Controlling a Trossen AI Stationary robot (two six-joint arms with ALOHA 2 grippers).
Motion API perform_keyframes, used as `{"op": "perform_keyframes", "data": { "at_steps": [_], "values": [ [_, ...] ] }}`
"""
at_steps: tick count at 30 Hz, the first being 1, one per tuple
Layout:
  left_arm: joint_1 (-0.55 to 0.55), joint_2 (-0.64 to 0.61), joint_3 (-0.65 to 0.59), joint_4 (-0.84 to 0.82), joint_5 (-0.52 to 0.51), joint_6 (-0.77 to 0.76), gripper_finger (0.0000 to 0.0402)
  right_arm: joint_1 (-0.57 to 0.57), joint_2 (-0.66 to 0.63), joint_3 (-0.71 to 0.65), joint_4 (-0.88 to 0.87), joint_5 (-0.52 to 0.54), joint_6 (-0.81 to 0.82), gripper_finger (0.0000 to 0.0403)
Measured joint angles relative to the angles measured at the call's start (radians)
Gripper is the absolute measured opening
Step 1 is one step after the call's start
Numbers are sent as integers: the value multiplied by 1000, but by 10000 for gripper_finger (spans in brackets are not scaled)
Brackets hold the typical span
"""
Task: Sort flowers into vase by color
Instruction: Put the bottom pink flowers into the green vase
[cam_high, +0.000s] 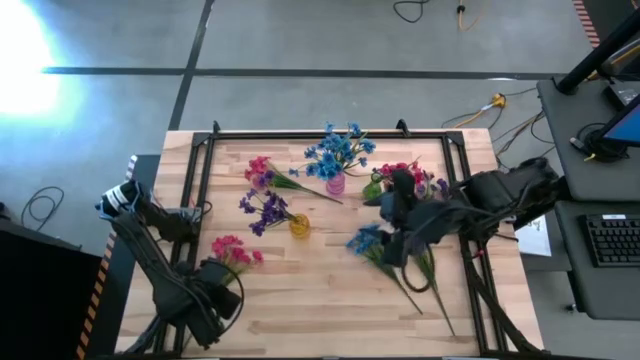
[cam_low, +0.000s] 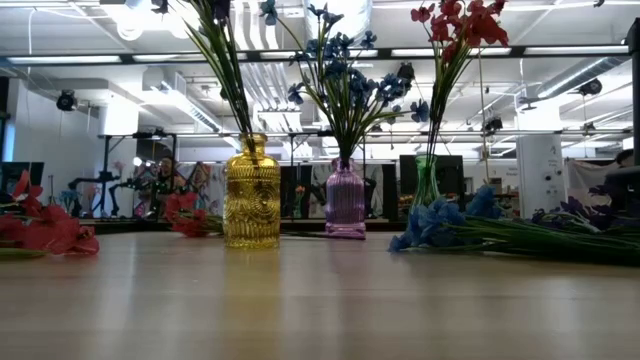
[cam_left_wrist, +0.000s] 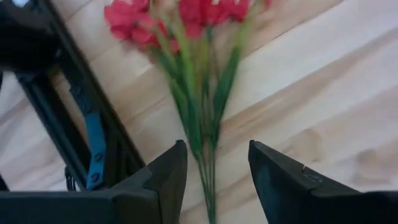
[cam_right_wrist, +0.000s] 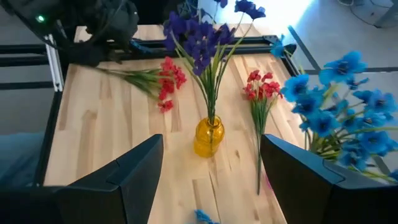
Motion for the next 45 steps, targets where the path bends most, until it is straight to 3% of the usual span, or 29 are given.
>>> {"op": "perform_keyframes", "data": {
  "at_steps": [4,11,21,28,35,45],
  "values": [
    [0,25,-29,1,74,-33,191,0,-24,0,-6,8,1,265],
    [0,34,-85,40,104,-59,244,0,-26,-5,-6,9,-5,264],
    [1,58,-245,361,92,-73,235,0,-17,-32,-4,9,8,261],
    [1,147,-257,412,90,-75,224,0,-17,-53,2,8,13,265],
    [1,212,-225,394,101,-69,188,0,-17,-55,7,8,24,265],
    [0,216,-212,385,109,-72,76,4,-17,-56,3,8,23,265]
  ]
}}
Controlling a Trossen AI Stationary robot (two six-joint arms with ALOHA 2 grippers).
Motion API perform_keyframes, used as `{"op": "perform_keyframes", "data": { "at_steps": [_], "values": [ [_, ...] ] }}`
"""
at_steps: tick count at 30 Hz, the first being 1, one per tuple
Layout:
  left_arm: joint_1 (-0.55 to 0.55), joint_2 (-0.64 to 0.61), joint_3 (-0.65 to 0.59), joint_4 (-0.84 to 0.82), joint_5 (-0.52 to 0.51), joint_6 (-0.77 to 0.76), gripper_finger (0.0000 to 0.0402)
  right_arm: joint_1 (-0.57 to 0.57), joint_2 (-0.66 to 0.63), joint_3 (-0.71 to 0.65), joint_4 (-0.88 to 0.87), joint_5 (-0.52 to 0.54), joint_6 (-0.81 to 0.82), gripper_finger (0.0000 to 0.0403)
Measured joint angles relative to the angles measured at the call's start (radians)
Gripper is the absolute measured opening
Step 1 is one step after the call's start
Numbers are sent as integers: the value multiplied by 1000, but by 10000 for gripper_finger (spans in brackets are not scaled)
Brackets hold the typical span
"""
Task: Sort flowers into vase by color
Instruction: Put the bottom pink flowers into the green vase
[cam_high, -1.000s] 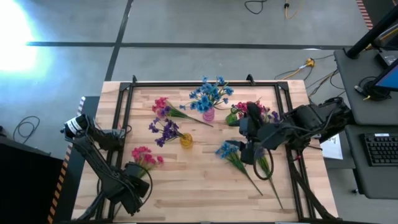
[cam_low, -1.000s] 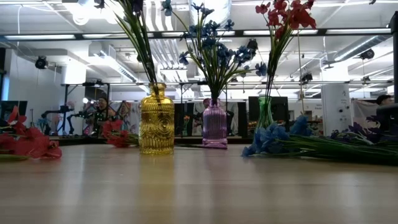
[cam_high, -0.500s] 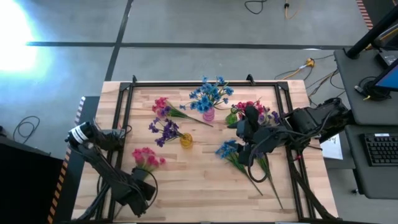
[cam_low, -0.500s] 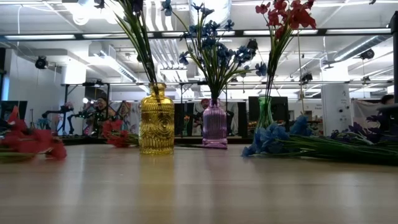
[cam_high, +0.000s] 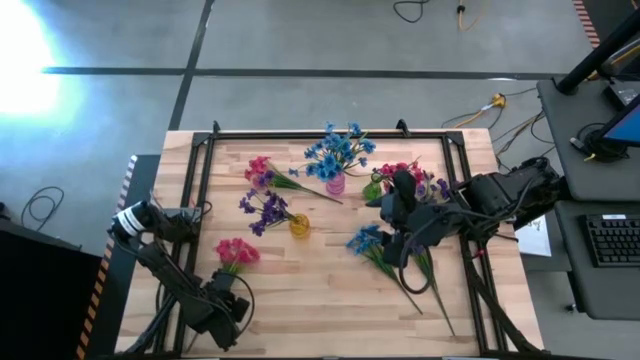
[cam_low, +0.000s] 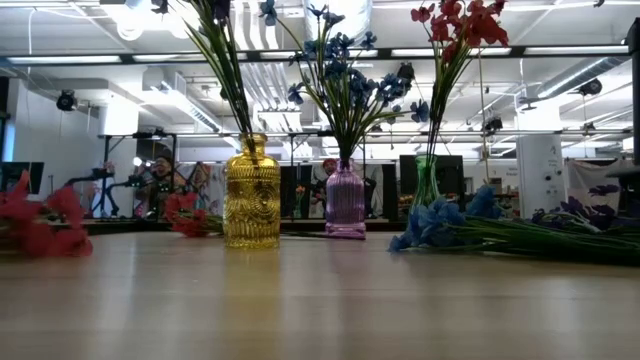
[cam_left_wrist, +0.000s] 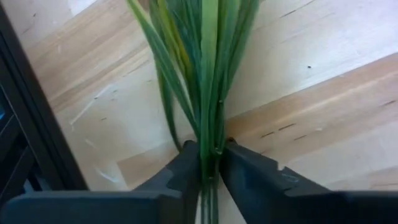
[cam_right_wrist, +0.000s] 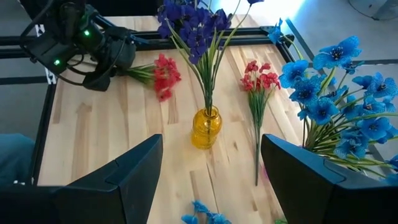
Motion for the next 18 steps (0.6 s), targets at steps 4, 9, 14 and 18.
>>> {"op": "perform_keyframes", "data": {
  "at_steps": [4,9,14,18],
  "values": [
    [-2,-10,0,-11,1,-1,32,0,0,-5,-3,0,0,265],
    [-4,-19,22,-28,2,8,4,0,0,-6,-7,-1,-1,265],
    [-9,-26,123,-163,4,58,0,18,-1,-6,-16,-6,-1,265],
    [-18,-46,216,-206,-40,140,0,53,-1,-7,-37,-8,-1,265]
  ]
}}
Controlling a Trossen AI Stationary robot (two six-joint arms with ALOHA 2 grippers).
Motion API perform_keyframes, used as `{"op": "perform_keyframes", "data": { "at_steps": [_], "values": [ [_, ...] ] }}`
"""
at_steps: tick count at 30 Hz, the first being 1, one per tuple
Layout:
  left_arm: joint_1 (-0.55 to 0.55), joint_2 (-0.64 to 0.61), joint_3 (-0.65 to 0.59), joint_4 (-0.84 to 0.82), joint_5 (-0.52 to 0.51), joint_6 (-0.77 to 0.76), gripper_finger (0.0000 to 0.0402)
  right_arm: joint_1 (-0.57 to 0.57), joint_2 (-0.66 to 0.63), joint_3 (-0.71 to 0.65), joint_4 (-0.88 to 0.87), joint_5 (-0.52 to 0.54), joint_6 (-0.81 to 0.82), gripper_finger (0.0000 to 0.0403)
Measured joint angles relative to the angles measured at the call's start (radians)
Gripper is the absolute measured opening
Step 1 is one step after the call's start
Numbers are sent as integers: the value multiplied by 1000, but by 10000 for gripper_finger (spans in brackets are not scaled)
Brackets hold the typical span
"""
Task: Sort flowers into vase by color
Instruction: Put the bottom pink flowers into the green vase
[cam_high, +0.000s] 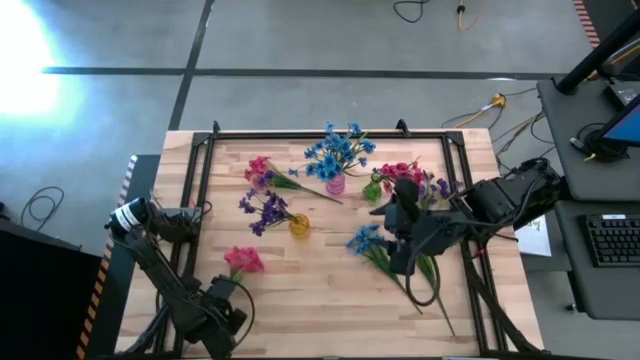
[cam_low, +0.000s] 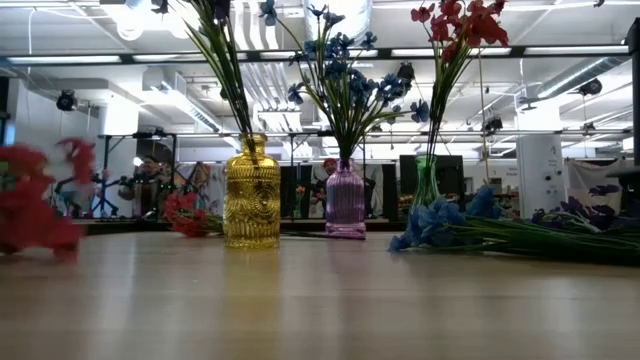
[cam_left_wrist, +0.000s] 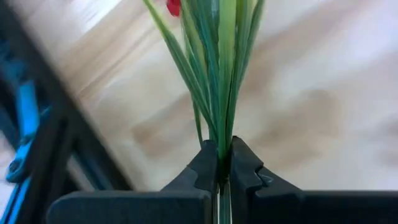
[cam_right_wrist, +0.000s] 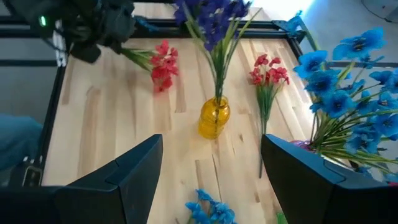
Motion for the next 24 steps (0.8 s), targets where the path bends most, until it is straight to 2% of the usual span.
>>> {"op": "perform_keyframes", "data": {
  "at_steps": [3,9,13,16,20,24],
  "values": [
    [-21,-31,76,14,-125,77,0,32,0,-13,-4,0,0,265],
    [-93,-48,242,144,-346,364,0,100,0,-91,10,0,1,265],
    [-130,-37,315,159,-589,537,0,139,0,-184,79,0,7,265],
    [-128,-37,339,215,-725,700,0,155,0,-265,177,0,-1,265],
    [-106,-37,349,371,-821,1005,0,159,-2,-384,357,-1,-42,265],
    [-66,-37,349,548,-852,1320,0,159,-3,-522,636,-33,-132,265]
  ]
}}
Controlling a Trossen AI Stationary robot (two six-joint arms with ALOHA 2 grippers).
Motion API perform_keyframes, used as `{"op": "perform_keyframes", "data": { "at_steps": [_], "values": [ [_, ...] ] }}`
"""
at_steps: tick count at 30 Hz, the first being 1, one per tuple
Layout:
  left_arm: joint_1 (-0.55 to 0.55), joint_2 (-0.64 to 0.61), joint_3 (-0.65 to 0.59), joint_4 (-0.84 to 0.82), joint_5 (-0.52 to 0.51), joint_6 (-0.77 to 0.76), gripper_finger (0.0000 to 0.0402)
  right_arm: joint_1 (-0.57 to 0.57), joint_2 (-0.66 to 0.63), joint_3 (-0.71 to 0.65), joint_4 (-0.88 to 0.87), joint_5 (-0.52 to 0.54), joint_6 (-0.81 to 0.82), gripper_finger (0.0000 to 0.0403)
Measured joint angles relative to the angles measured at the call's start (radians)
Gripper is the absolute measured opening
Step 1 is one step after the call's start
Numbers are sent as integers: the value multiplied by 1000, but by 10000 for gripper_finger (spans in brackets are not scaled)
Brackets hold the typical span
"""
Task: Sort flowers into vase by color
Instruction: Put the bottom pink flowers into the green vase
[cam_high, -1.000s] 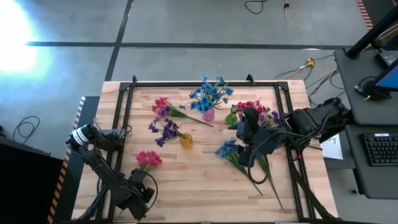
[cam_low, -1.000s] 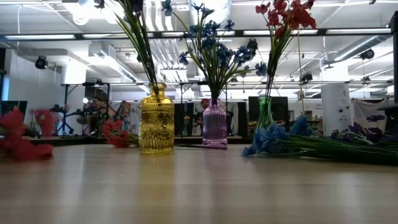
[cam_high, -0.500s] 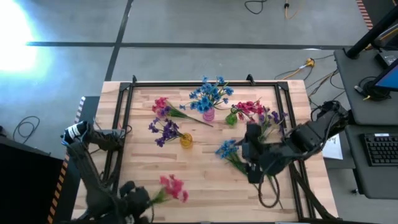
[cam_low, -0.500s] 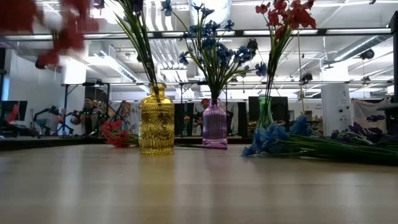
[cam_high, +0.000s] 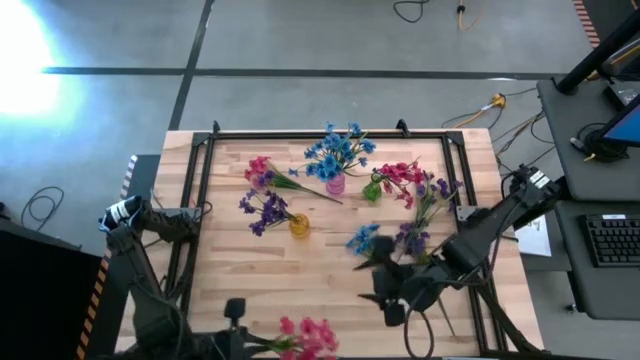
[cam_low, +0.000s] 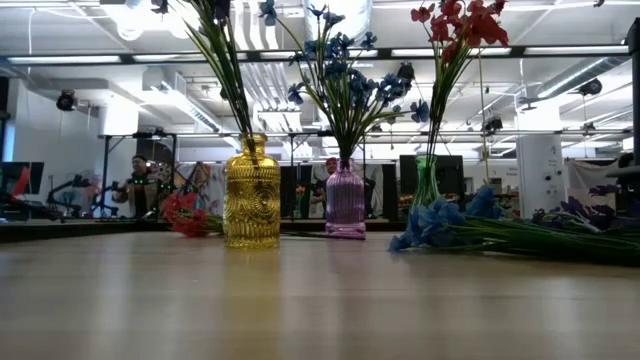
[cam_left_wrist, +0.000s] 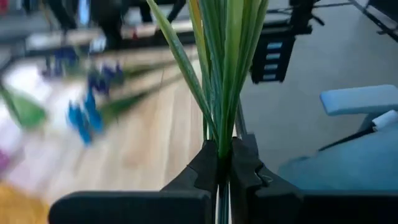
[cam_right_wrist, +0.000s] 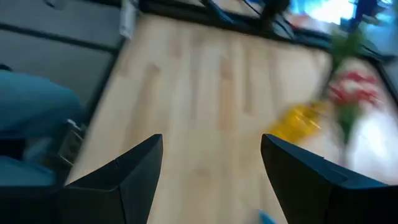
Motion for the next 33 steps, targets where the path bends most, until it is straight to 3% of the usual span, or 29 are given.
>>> {"op": "perform_keyframes", "data": {
  "at_steps": [4,7,20,24,28,33],
  "values": [
    [45,0,0,83,-1,218,0,0,10,-133,394,-46,-136,265],
    [82,0,0,100,-11,294,0,0,35,-201,624,-46,-217,265],
    [198,0,0,127,-63,329,0,-15,208,-300,1319,-48,-474,265],
    [209,5,-4,148,-64,329,0,-42,244,-260,1351,-57,-472,265],
    [216,25,-5,159,-87,326,0,-59,283,-226,1350,-151,-466,264],
    [225,54,-5,171,-129,323,0,-64,308,-201,1354,-152,-464,248]
  ]
}}
